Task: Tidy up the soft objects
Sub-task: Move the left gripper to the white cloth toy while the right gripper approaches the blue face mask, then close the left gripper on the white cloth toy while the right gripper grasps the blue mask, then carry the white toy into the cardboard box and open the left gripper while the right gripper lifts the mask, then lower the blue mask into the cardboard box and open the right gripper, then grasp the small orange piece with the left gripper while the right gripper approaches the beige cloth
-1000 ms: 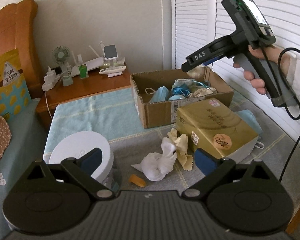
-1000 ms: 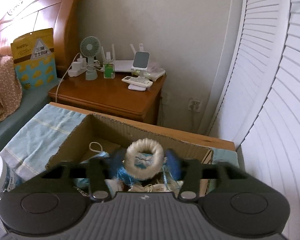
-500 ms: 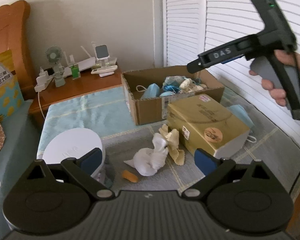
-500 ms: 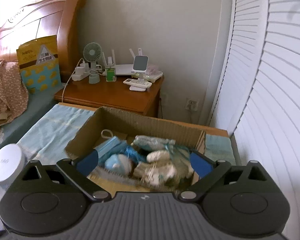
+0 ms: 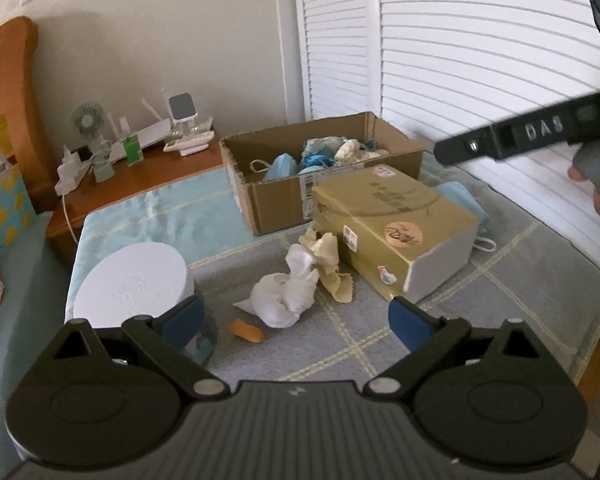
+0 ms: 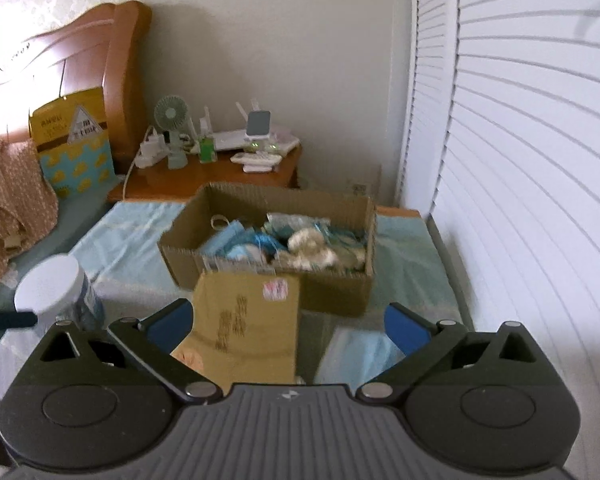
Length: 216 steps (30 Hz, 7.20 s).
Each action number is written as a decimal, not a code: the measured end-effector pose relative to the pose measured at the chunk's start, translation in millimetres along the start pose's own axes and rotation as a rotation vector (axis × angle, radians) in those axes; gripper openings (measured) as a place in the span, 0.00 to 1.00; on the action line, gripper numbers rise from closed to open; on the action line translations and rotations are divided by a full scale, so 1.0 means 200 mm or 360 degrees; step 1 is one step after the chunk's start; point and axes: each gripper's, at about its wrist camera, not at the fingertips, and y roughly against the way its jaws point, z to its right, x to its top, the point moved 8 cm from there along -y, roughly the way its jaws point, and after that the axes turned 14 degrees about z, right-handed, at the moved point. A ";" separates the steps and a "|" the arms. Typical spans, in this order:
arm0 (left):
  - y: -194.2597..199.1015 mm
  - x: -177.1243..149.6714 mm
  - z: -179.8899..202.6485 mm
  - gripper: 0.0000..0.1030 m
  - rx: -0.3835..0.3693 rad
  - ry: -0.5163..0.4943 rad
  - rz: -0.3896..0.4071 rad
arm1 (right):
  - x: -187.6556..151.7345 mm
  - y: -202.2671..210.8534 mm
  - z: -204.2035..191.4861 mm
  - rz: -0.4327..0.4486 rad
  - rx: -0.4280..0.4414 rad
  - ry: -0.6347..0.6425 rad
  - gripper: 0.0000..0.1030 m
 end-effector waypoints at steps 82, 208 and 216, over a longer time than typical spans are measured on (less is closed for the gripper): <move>-0.41 -0.09 0.05 0.50 -0.0164 -0.0371 -0.0317 | -0.34 -0.30 0.34 -0.0256 -0.0066 -0.0244 0.48; -0.13 0.04 -0.16 0.98 0.0022 0.0248 -0.0151 | 0.23 -0.44 0.21 0.0031 -0.0002 -0.0044 1.00; -0.09 -0.02 -0.14 0.98 0.0017 0.0202 -0.0191 | 0.15 -0.28 0.05 0.0011 0.0070 0.0005 1.00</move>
